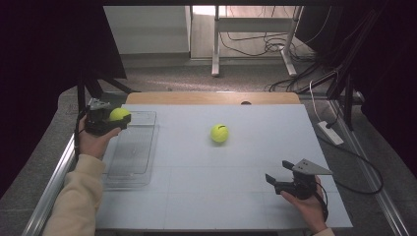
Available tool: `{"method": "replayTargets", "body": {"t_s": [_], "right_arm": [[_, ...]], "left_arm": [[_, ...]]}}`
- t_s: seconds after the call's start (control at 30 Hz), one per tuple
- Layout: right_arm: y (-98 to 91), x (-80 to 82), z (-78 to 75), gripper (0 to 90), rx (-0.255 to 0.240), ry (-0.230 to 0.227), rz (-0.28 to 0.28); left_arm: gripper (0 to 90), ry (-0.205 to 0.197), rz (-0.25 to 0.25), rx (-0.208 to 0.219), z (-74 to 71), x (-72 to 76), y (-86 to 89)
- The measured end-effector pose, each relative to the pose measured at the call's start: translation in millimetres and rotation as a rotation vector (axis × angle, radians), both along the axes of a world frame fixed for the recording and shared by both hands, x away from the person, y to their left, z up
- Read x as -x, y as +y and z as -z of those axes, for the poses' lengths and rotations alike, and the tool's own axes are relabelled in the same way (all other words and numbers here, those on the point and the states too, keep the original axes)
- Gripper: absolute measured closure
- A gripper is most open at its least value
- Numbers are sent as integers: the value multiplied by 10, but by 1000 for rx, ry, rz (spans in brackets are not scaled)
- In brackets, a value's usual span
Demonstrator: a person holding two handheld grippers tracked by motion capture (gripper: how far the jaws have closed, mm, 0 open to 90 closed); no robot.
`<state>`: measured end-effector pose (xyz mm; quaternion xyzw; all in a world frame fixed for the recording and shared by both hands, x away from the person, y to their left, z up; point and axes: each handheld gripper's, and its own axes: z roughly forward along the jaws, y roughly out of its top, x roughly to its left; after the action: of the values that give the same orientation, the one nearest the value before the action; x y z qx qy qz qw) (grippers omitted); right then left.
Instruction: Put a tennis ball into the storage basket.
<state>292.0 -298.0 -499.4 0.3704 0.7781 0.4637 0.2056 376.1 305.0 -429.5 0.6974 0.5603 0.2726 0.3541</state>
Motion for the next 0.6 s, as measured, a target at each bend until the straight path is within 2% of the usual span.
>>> {"method": "replayTargets", "body": {"t_s": [0.6], "right_arm": [[12, 0, 14, 146, 10, 1, 1]], "left_arm": [[274, 91, -19, -17, 163, -230, 21]]}}
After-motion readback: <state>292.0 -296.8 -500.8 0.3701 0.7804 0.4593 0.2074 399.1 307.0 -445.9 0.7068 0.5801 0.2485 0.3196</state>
